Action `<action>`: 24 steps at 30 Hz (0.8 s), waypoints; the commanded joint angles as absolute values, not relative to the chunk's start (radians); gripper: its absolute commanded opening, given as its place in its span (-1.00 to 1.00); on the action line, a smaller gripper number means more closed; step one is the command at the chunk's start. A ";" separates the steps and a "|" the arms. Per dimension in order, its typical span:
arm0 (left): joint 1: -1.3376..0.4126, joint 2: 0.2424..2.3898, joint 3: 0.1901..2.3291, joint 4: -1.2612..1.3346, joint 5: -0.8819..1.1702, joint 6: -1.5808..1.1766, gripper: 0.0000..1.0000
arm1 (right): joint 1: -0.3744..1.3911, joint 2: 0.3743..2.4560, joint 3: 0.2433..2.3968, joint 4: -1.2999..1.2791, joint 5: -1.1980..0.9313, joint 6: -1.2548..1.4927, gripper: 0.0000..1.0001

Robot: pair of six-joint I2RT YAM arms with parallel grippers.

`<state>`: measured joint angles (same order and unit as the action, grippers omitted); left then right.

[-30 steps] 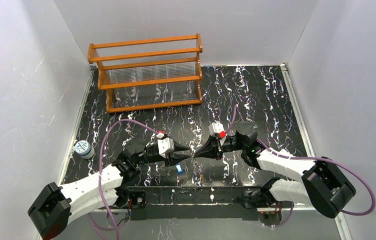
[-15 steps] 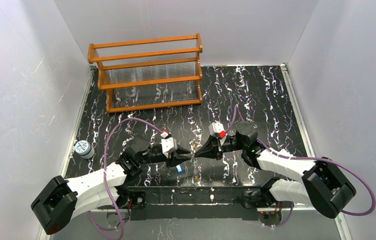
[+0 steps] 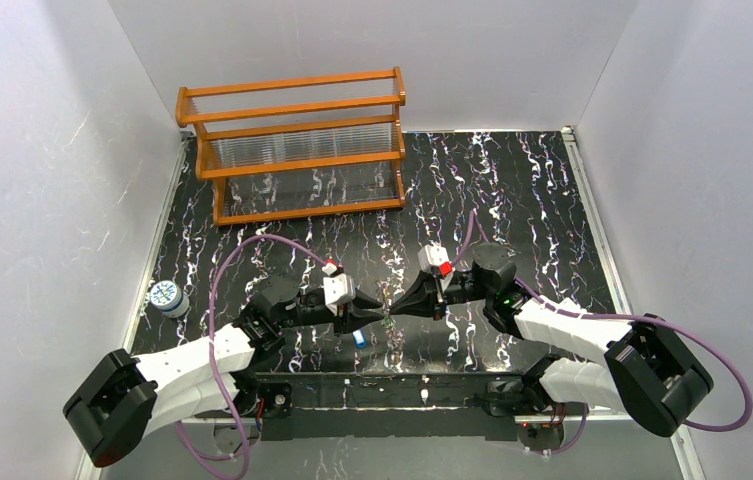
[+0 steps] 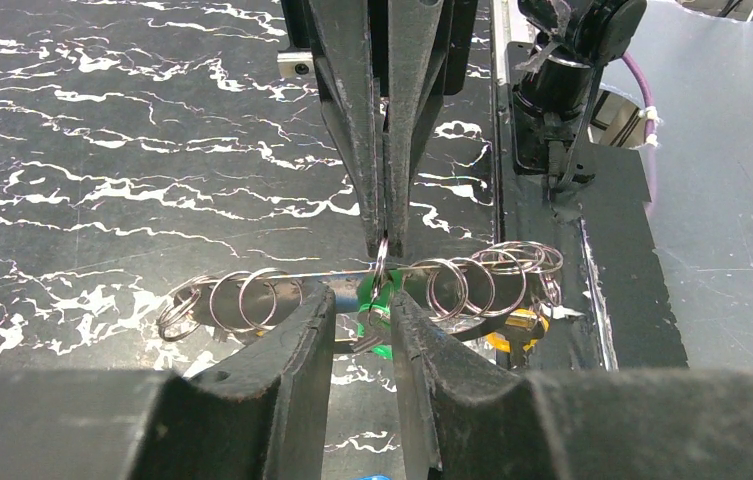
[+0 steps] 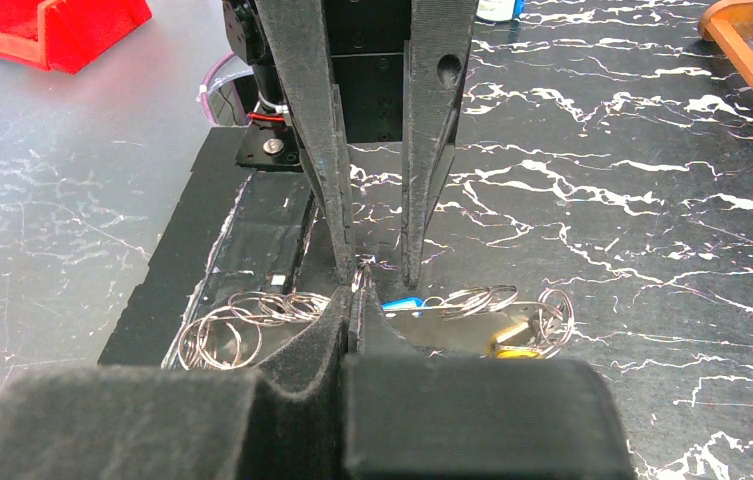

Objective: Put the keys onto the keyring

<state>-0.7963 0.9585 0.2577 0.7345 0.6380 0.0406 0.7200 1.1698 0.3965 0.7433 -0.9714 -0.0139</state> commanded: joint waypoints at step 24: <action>-0.809 1.005 0.314 0.767 0.647 0.023 -1.00 | 0.717 1.158 0.439 0.758 -0.966 -0.038 -0.97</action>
